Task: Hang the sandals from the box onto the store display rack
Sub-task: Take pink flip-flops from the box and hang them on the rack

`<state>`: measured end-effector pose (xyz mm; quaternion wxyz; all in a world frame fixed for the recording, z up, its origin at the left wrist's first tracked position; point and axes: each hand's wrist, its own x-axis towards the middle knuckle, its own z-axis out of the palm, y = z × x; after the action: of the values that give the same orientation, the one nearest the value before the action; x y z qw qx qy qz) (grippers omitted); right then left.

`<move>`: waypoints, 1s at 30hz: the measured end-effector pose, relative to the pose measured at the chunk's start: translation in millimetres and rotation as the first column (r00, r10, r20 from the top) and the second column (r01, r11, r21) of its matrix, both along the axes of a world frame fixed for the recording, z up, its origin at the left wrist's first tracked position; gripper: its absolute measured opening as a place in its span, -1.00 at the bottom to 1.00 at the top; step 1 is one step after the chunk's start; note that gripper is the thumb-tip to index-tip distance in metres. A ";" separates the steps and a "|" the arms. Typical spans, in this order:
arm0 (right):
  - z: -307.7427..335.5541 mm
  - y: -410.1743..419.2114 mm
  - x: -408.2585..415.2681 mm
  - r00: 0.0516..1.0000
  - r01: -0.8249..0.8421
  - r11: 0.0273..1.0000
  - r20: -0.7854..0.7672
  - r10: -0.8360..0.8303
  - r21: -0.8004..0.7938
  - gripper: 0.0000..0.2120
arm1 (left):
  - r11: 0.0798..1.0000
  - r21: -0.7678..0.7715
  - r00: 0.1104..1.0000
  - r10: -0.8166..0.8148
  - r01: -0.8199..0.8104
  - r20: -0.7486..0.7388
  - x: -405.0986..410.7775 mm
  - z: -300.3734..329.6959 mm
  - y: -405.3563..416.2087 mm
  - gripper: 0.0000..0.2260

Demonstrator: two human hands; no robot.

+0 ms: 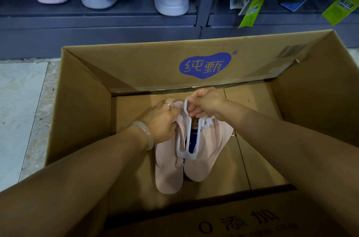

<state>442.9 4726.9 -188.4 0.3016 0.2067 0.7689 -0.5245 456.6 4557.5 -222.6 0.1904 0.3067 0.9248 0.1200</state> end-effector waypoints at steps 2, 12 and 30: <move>-0.2 1.9 -0.7 1.000 -0.013 0.999 -0.009 0.013 0.037 -0.81 | 1.000 -0.020 1.000 -0.021 0.021 -0.006 1.7 1.2 1.9 -0.64; -2.6 4.8 -3.4 0.999 0.020 0.995 -0.035 -0.016 0.099 -0.89 | 0.995 0.028 0.995 0.097 -0.098 0.039 6.2 -1.3 7.9 -0.66; -19.8 -1.3 6.0 0.985 0.167 0.986 -0.034 -0.168 -0.020 -0.79 | 0.915 0.022 0.752 0.317 -0.402 0.578 -23.5 -3.0 21.6 -0.85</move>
<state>448.9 4725.6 -208.2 0.2445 0.2584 0.7495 -0.5583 433.1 4579.1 -225.5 0.4047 0.0865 0.8572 0.3063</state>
